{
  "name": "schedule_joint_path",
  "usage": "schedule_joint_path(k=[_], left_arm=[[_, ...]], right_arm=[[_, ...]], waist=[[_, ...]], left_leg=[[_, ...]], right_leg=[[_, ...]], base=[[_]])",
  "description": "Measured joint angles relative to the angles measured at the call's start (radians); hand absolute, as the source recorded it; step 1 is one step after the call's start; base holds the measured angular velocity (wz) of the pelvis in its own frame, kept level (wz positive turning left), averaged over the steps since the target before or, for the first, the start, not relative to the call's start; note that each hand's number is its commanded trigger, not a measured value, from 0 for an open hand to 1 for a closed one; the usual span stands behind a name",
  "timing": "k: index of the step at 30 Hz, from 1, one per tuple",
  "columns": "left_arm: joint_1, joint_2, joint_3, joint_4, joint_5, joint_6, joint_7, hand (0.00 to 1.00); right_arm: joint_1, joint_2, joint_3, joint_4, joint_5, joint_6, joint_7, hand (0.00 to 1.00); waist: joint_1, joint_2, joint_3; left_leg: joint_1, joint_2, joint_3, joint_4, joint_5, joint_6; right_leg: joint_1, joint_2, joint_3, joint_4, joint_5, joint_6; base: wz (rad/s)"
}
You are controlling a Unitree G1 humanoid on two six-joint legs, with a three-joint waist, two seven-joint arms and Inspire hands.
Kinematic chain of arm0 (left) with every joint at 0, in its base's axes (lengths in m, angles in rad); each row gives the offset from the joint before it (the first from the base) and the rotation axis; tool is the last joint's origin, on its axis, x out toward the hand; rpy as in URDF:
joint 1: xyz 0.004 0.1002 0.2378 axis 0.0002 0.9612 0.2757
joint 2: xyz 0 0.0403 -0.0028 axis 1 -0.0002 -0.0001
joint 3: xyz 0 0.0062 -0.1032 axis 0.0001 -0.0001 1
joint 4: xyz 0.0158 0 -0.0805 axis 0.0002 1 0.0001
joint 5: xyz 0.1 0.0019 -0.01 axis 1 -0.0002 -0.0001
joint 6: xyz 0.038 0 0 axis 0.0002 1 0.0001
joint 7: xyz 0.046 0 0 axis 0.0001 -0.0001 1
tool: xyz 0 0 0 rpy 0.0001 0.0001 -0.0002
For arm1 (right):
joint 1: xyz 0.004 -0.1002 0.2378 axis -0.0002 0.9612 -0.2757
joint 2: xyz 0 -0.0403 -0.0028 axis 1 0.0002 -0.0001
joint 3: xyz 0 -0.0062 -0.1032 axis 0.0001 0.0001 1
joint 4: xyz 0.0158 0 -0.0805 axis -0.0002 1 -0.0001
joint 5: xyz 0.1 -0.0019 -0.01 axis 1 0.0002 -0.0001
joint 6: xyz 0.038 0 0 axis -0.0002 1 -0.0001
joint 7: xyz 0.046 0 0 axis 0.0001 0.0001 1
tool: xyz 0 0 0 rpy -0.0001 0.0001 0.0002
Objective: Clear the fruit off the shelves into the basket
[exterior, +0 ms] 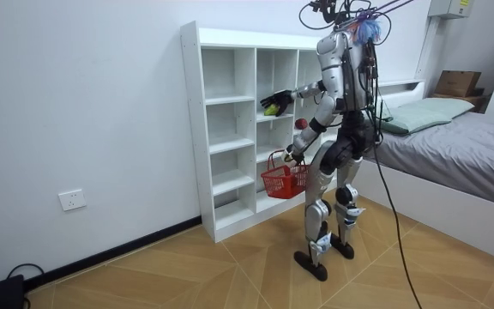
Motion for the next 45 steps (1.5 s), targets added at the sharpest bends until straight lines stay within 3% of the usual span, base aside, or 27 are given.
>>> schedule_joint_path(k=[18, 29, 45], left_arm=[[-0.025, -0.021, -0.007, 0.028, 0.019, 0.0, 0.076, 1.0], [-0.036, -0.023, -0.003, 0.028, 0.021, 0.002, 0.077, 1.0], [-0.08, -0.03, -0.004, 0.028, 0.081, 0.013, 0.082, 1.0]], right_arm=[[-0.008, -0.001, -0.006, 0.0, -0.089, -0.013, -0.068, 0.0], [-0.009, -0.001, -0.006, 0.001, -0.078, -0.028, -0.071, 0.0], [-0.019, -0.001, -0.025, 0.061, -0.054, -0.027, 0.071, 0.0]], waist=[[-0.001, -0.007, -0.0022], [0.003, -0.008, -0.0027], [0.008, -0.007, -0.0027]], left_leg=[[-0.021, -0.009, 0.003, -0.004, 0.013, 0.005], [-0.031, -0.008, 0.016, -0.007, 0.015, 0.007], [-0.027, -0.008, 0.019, -0.002, 0.017, 0.008]], right_leg=[[-0.037, -0.013, 0.004, 0.016, -0.002, 0.002], [-0.057, -0.015, 0.018, 0.026, -0.002, 0.002], [-0.053, -0.015, 0.02, 0.028, 0.001, 0.003]], base=[[0.0], [-0.03], [0.0]])
